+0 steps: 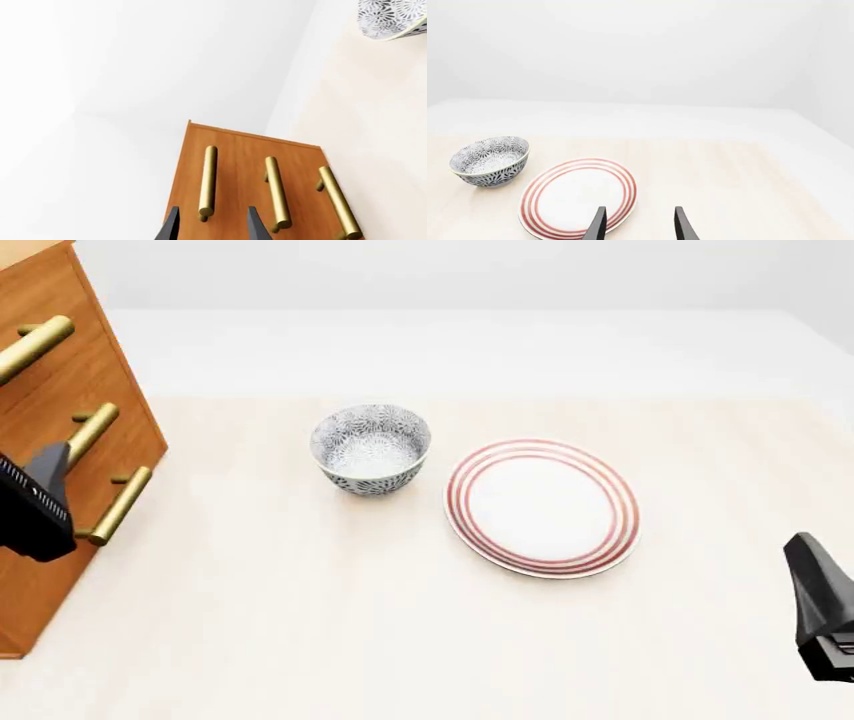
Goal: Open the top drawer of the cabinet.
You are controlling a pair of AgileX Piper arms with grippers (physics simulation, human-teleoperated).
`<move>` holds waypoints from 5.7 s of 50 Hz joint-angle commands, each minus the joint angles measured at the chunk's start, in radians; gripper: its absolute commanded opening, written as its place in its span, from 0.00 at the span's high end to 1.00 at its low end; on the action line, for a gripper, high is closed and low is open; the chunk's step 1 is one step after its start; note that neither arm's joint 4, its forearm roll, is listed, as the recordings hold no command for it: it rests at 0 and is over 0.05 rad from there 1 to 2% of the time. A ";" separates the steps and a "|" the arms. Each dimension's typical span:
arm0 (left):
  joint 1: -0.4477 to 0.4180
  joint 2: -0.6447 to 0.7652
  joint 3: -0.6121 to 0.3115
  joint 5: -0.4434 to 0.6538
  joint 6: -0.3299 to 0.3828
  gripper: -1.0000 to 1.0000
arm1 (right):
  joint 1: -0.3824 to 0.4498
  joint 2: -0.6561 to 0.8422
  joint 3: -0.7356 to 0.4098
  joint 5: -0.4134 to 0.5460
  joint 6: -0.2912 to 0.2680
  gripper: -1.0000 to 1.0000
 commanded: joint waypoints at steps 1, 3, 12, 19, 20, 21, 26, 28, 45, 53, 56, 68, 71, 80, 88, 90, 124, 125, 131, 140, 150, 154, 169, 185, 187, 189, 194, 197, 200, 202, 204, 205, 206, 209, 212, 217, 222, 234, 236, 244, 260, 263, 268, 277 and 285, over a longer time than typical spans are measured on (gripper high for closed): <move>0.034 0.089 -0.025 -0.067 0.009 0.00 | 0.000 0.000 0.000 0.000 0.000 0.00; 0.044 0.107 -0.021 -0.095 0.019 0.00 | 0.000 0.000 0.000 0.000 0.000 0.00; 0.066 0.157 -0.039 -0.132 0.026 0.00 | 0.000 0.000 0.000 0.000 0.000 0.00; 0.086 0.194 -0.048 -0.168 0.044 0.00 | 0.000 0.000 0.000 0.000 0.000 0.00; 0.083 0.196 -0.052 -0.166 0.042 0.00 | 0.000 0.000 0.000 0.000 0.000 0.00; 0.082 0.194 -0.060 -0.154 0.035 0.00 | 0.000 0.000 0.000 0.000 0.000 0.00; 0.092 0.220 -0.066 -0.170 0.041 0.00 | 0.000 0.000 0.000 0.000 0.000 0.00; 0.095 0.231 -0.066 -0.180 0.041 0.00 | 0.000 0.000 0.000 0.000 0.000 0.00; 0.146 0.349 -0.123 -0.238 0.031 0.00 | 0.000 0.000 0.000 0.000 0.000 0.00; 0.165 0.411 -0.146 -0.279 0.041 0.00 | 0.000 0.000 0.000 0.000 0.000 0.00; 0.165 0.414 -0.161 -0.264 0.030 0.00 | 0.000 0.000 0.000 0.000 0.000 0.00; 0.186 0.470 -0.206 -0.259 0.023 0.00 | 0.000 0.000 0.000 0.000 0.000 0.00; 0.191 0.476 -0.215 -0.259 0.027 0.00 | 0.000 0.000 0.000 0.000 0.000 0.00; 0.200 0.484 -0.214 -0.275 0.040 1.00 | 0.000 0.000 0.000 0.000 0.000 0.00; 0.192 0.470 -0.176 -0.300 0.055 1.00 | 0.000 0.000 0.000 0.000 0.000 0.00; 0.188 0.468 -0.165 -0.307 0.061 1.00 | 0.000 0.000 0.000 0.000 0.000 0.00; 0.065 0.376 -0.108 -0.315 0.134 1.00 | 0.000 0.000 0.000 0.000 0.000 0.00; 0.061 0.373 -0.108 -0.311 0.135 1.00 | 0.000 0.000 0.000 0.000 0.000 0.00; 0.039 0.355 -0.108 -0.296 0.135 1.00 | 0.000 0.000 0.000 0.000 0.000 0.00; 0.004 0.351 -0.097 -0.299 0.132 1.00 | 0.000 0.000 0.000 0.000 0.000 0.00; -0.027 0.346 -0.083 -0.305 0.124 1.00 | 0.000 0.000 0.000 0.000 0.000 0.00; -0.040 0.347 -0.073 -0.312 0.123 1.00 | 0.000 0.000 0.000 0.000 0.000 0.00; -0.075 0.308 -0.044 -0.305 0.123 1.00 | 0.000 0.000 0.000 0.000 0.000 0.00; -0.124 0.273 -0.034 -0.287 0.120 1.00 | 0.000 0.000 0.000 0.000 0.000 0.00; -0.127 0.272 -0.036 -0.286 0.118 1.00 | 0.000 0.000 0.000 0.000 0.000 0.00; -0.133 0.274 -0.037 -0.288 0.118 1.00 | 0.000 0.000 0.000 0.000 0.000 0.00; -0.149 0.281 -0.036 -0.302 0.121 1.00 | 0.000 0.000 0.000 0.000 0.000 0.00; -0.153 0.279 -0.035 -0.303 0.120 1.00 | 0.000 0.000 0.000 0.000 0.000 0.00; -0.158 0.272 -0.033 -0.297 0.117 1.00 | 0.000 0.000 0.000 0.000 0.000 0.00; -0.162 0.266 -0.029 -0.292 0.117 0.00 | 0.000 0.000 0.000 0.000 0.000 0.00; -0.176 0.258 -0.033 -0.276 0.110 0.00 | 0.000 0.000 0.000 0.000 0.000 0.00; -0.173 0.249 -0.029 -0.276 0.114 0.00 | 0.000 0.000 0.000 0.000 0.000 0.00; -0.176 0.244 -0.030 -0.269 0.113 0.00 | 0.000 0.000 0.000 0.000 0.000 0.00; -0.188 0.230 -0.032 -0.253 0.110 0.00 | 0.000 0.000 0.000 0.000 0.000 0.00; -0.199 0.212 -0.034 -0.232 0.105 0.00 | 0.000 0.000 0.000 0.000 0.000 0.00; -0.239 0.188 -0.047 -0.177 0.089 0.00 | 0.000 0.000 0.000 0.000 0.000 0.00; -0.239 0.153 -0.026 -0.184 0.109 0.00 | 0.000 0.000 0.000 0.000 0.000 0.00; -0.269 -0.027 -0.116 0.087 0.003 0.00 | 0.000 0.000 0.000 0.000 0.000 0.00; -0.266 -0.041 -0.145 0.151 -0.035 0.00 | 0.000 0.000 0.000 0.000 0.000 0.00; -0.272 -0.112 -0.222 0.336 -0.171 0.00 | 0.000 0.000 0.000 0.000 0.000 0.00; -0.272 -0.109 -0.470 0.694 -0.550 0.00 | 0.000 0.000 0.000 0.000 0.000 0.00; -0.274 -0.104 -0.503 0.737 -0.603 0.00 | 0.000 0.000 0.000 0.000 0.000 0.00; -0.254 -0.091 -0.556 0.813 -0.676 0.00 | 0.000 0.000 0.000 0.000 0.000 0.00; -0.290 -0.047 -0.680 0.918 -0.829 0.00 | 0.000 0.000 0.000 0.000 0.000 0.00; -0.276 -0.046 -0.722 0.983 -0.898 0.00 | 0.000 0.000 0.000 0.000 0.000 0.00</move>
